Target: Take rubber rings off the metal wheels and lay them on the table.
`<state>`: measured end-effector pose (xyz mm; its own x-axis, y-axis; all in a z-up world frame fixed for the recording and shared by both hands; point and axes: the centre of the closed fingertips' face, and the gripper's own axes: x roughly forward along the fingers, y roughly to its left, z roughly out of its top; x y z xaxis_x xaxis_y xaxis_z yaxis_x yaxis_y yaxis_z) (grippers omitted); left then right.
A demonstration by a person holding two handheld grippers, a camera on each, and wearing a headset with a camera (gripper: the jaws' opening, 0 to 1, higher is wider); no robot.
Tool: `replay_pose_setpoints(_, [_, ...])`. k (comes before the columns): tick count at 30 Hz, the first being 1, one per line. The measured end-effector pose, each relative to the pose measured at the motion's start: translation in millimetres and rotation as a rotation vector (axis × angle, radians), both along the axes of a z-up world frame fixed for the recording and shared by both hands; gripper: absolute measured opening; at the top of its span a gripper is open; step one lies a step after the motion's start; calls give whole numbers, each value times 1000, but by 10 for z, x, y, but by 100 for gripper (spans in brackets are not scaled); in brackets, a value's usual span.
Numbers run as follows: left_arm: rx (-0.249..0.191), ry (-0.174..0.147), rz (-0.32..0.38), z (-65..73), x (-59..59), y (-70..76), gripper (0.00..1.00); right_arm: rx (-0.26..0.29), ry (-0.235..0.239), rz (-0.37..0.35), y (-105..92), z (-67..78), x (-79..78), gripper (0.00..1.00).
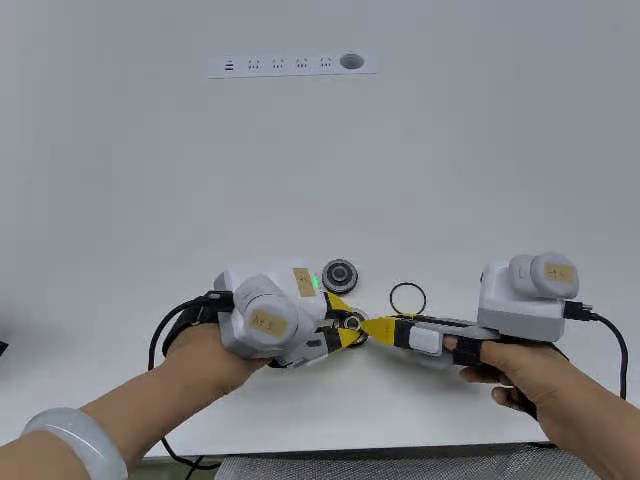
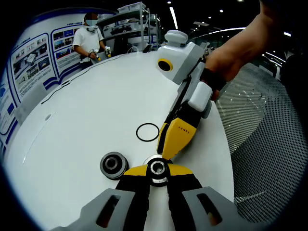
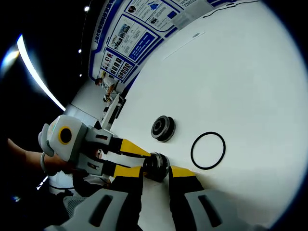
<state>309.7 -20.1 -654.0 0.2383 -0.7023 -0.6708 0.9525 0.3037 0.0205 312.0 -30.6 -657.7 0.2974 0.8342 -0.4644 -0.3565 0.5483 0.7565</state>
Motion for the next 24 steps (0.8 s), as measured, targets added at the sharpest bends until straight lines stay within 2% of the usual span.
replay_pose_setpoints(12, [-4,-1,-1,-7,0,9,13,19,45,13,44,-30,-46,22])
replay_pose_setpoints(24, [-11,0,5,-9,0,15,13,57,77,-11,38,-14,-38,22])
